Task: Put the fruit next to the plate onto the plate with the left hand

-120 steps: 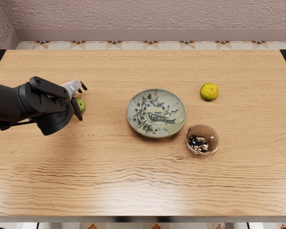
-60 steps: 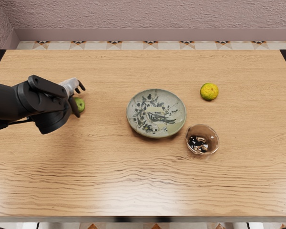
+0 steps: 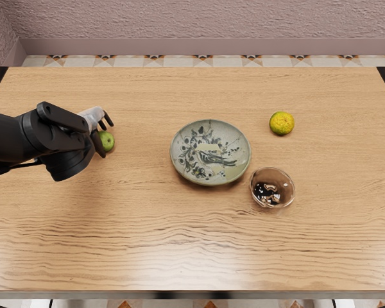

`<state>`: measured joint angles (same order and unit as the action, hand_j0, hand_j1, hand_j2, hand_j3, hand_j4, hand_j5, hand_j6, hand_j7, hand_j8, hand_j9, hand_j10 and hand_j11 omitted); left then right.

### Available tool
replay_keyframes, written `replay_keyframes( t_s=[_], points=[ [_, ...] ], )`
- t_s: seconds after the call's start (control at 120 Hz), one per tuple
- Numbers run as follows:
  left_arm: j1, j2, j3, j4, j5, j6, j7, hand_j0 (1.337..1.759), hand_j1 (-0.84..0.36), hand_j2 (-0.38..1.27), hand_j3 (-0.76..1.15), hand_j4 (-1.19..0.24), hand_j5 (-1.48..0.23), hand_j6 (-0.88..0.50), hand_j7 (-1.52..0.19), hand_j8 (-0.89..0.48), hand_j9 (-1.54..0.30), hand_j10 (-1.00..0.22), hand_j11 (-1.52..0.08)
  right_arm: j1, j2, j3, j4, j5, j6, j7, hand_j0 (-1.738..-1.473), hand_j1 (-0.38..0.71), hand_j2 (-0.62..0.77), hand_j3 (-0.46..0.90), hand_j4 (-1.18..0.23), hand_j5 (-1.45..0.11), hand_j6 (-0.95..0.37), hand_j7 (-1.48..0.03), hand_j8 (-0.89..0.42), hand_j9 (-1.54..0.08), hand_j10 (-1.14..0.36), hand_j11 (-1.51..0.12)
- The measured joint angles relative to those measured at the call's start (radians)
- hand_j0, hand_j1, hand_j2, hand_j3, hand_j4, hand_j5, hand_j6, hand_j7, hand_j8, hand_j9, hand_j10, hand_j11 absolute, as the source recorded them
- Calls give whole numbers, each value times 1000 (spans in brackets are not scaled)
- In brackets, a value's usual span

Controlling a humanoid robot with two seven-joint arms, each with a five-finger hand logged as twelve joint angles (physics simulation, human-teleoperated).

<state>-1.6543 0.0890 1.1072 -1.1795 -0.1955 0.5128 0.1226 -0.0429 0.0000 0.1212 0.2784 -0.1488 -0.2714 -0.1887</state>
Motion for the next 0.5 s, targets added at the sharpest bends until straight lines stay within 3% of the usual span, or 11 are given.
replay_keyframes(
  t_s=[0.5],
  points=[
    [-4,-2,-2,-8,-2,0,0,1658,-171,96,0,-439,-572,-439,-571,-439,-571,-439,-571,0,0,0,0,0,0,0,-1658,-349,0,0,0,0,0,0,0,0,0,0]
  ],
)
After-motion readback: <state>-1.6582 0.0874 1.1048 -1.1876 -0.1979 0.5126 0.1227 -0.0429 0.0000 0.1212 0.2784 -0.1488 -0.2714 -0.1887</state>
